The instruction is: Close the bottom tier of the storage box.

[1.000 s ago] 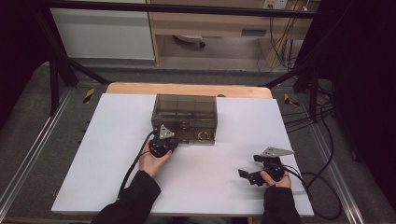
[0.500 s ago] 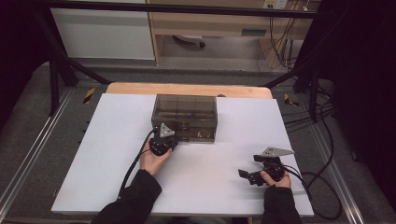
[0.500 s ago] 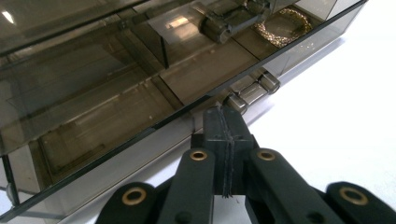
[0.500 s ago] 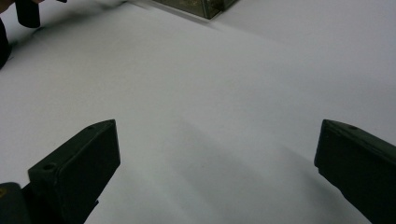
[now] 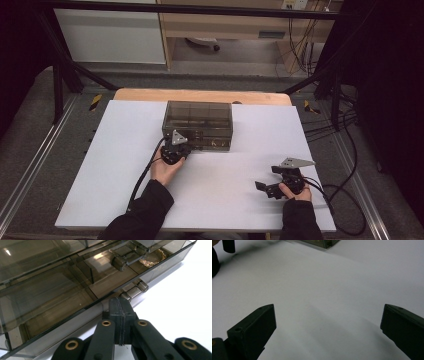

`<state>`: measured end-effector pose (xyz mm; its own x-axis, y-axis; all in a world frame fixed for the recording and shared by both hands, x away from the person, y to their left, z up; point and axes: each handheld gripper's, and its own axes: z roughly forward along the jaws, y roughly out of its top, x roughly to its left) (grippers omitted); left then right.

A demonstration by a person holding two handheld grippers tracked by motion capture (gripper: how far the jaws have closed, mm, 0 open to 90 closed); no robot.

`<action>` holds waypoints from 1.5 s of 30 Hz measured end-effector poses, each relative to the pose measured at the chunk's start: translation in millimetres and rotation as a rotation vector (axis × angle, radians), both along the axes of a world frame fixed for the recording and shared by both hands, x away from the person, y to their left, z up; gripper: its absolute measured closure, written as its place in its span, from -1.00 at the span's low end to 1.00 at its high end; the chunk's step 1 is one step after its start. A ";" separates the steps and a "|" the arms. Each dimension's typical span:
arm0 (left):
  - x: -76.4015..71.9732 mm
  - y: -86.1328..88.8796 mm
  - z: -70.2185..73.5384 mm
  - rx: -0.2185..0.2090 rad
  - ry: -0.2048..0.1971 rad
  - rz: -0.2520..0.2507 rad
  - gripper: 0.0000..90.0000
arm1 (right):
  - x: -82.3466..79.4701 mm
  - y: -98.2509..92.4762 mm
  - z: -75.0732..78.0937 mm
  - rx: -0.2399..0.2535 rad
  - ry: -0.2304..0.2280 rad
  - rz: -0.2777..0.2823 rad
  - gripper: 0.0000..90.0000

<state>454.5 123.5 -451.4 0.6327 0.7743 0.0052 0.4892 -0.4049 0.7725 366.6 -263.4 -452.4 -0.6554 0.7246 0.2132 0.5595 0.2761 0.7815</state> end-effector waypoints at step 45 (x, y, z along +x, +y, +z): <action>-29.8 35.4 19.6 0.009 -0.021 -0.060 0.84 | -0.6 0.1 0.5 0.005 -0.001 -0.004 -0.98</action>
<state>424.7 158.9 -431.9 0.6775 0.7350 0.0260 0.4477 -0.4402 0.7783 366.1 -263.4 -451.8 -0.6526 0.7262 0.2162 0.5596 0.2696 0.7837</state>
